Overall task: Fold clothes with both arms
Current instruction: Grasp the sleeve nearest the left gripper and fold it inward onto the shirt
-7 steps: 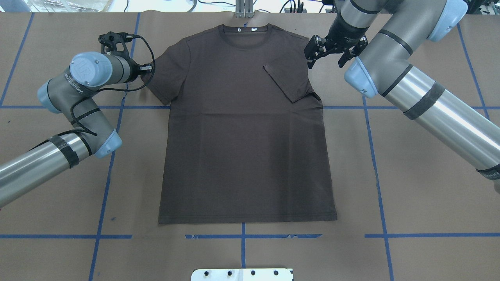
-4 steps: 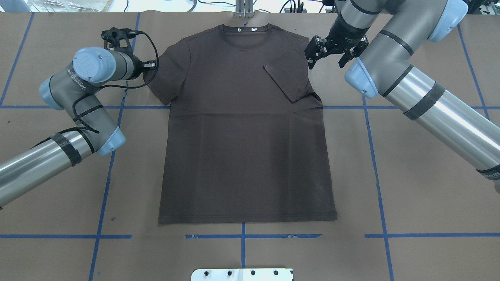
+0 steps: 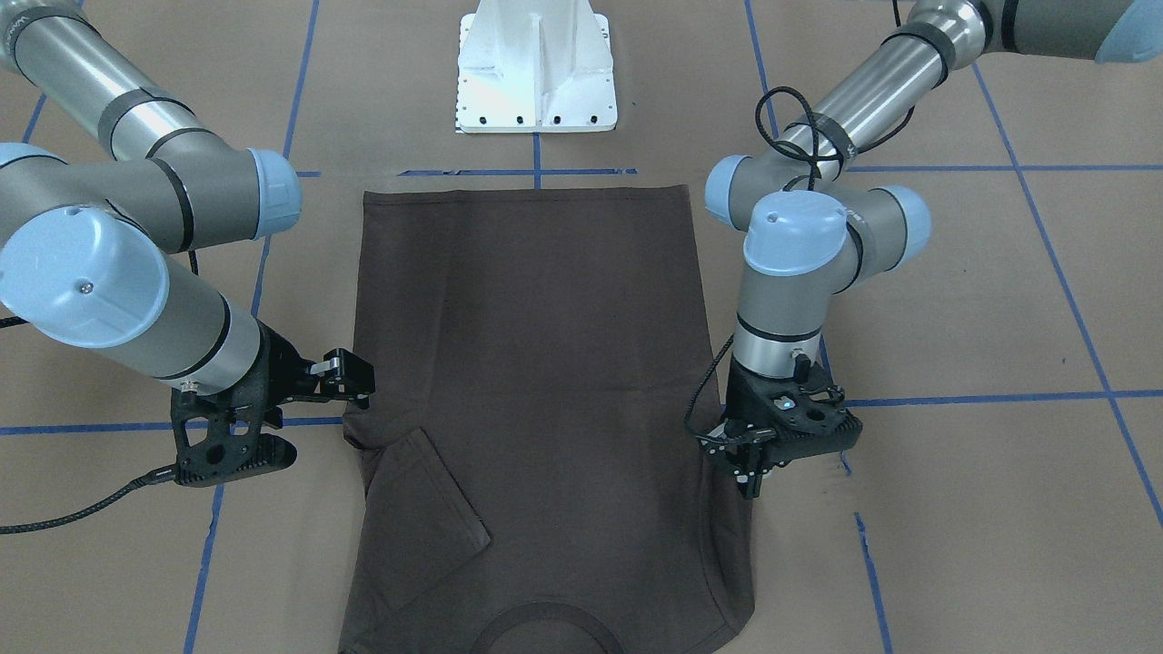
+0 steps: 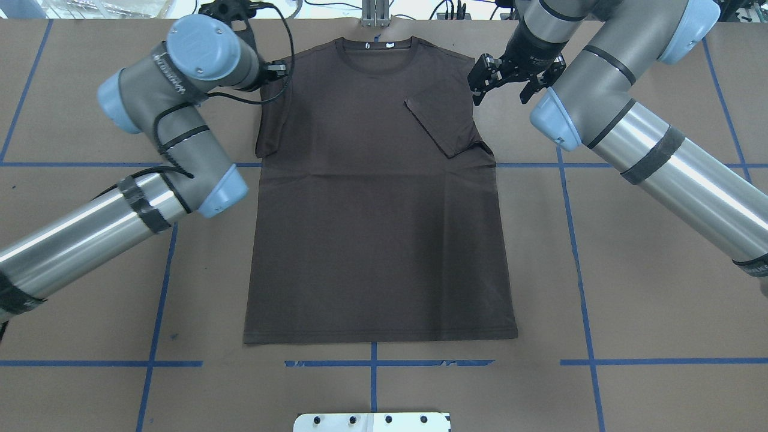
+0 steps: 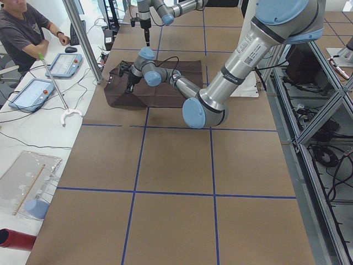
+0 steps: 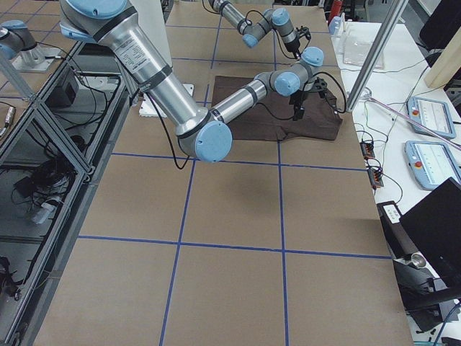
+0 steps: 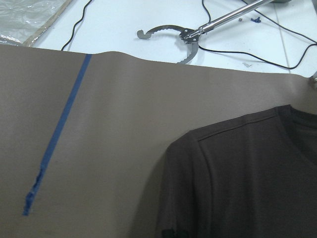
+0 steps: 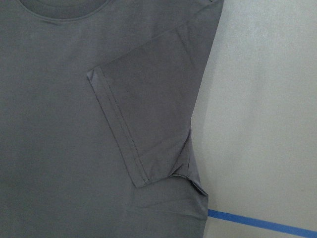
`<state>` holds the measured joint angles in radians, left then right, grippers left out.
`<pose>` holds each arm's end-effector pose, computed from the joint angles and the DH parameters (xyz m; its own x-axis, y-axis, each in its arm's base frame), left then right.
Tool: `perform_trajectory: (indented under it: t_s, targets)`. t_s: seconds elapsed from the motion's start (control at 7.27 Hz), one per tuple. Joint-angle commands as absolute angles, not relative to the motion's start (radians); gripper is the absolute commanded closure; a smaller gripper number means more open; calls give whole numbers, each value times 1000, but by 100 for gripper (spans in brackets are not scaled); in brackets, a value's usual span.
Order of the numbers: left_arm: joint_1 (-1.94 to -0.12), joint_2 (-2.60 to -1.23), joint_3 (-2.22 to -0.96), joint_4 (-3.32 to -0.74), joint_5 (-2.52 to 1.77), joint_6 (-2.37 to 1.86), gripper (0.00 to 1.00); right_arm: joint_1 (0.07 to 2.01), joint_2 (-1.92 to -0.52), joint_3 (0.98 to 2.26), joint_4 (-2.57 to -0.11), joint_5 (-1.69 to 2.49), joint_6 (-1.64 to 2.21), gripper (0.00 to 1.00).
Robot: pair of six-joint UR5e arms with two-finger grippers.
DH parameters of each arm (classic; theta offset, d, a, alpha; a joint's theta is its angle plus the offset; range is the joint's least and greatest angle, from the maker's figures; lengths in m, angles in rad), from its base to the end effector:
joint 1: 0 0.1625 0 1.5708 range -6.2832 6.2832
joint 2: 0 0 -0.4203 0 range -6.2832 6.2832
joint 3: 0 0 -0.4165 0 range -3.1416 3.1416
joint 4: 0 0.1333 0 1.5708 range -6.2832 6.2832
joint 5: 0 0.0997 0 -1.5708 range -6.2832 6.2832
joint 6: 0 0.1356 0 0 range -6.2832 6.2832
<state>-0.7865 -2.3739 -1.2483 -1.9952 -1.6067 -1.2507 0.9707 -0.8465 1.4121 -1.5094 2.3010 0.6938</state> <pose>0.5023 -0.6853 0.2671 0.6305 -0.1866 -0.7535 0.5153 0.8266 0.2264 -0.3996 -0.6598 0.2774 0.5952 -0.1444 0.7905 0.0997 0.9894 0.1057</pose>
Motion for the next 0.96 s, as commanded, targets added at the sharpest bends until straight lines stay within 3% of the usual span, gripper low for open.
perform_trajectory:
  t_s: [0.0,0.83]
  targets:
    - [-740,-2532,-1052,-2021,-1600,-1424,100,983,-893,1468,-1511,2307,693,0]
    - [-712,-2572,-937,-2184,-1598,-1493,100,980,-922,1493,-1513,2302,686,0]
